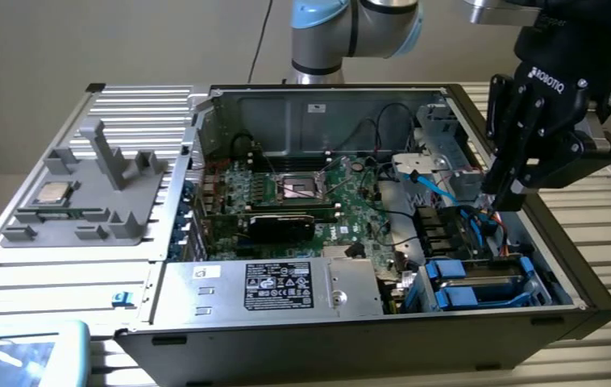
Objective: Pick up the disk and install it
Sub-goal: 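Insert the second disk wire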
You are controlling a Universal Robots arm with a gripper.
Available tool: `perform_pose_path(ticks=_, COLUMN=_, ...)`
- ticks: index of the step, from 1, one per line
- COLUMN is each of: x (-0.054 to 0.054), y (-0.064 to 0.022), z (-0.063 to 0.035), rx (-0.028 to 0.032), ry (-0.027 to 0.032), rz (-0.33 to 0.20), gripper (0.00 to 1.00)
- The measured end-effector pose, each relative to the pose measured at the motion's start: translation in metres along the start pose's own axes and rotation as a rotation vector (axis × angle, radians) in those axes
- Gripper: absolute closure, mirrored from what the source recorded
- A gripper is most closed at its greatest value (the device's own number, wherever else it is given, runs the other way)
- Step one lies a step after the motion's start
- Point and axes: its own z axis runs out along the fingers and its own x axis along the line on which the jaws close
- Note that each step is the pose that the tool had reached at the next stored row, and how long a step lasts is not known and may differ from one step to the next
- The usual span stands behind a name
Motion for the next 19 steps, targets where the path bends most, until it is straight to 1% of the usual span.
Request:
perform_pose_path(ticks=1, x=-0.002, y=0.0001, z=0.0002, rx=-0.0002, ry=0.0059, rz=0.000, gripper=0.69)
perform_pose_path(ticks=2, x=-0.003, y=0.0002, z=0.0011, rx=-0.0010, ry=0.0097, rz=0.000, gripper=0.69)
perform_pose_path(ticks=3, x=-0.003, y=0.0002, z=0.0016, rx=-0.0012, ry=0.0110, rz=0.000, gripper=0.69)
perform_pose_path(ticks=6, x=-0.003, y=0.0002, z=0.0016, rx=-0.0012, ry=0.0120, rz=0.000, gripper=0.69)
perform_pose_path(ticks=7, x=-0.003, y=0.0002, z=0.0018, rx=-0.0012, ry=0.0135, rz=0.000, gripper=0.69)
perform_pose_path(ticks=8, x=-0.004, y=0.0002, z=0.0023, rx=-0.0008, ry=0.0183, rz=0.000, gripper=0.69)
perform_pose_path(ticks=9, x=-0.005, y=0.0002, z=0.0028, rx=-0.0004, ry=0.0256, rz=0.000, gripper=0.69)
perform_pose_path(ticks=12, x=-0.008, y=0.0004, z=0.0045, rx=0.0010, ry=0.0498, rz=0.001, gripper=0.69)
perform_pose_path(ticks=15, x=-0.012, y=0.0006, z=0.0059, rx=0.0026, ry=0.0756, rz=0.002, gripper=0.69)
perform_pose_path(ticks=16, x=-0.014, y=0.0007, z=0.0065, rx=0.0030, ry=0.0809, rz=0.002, gripper=0.69)
perform_pose_path(ticks=19, x=-0.021, y=0.0011, z=0.0102, rx=0.0034, ry=0.0849, rz=0.002, gripper=0.69)
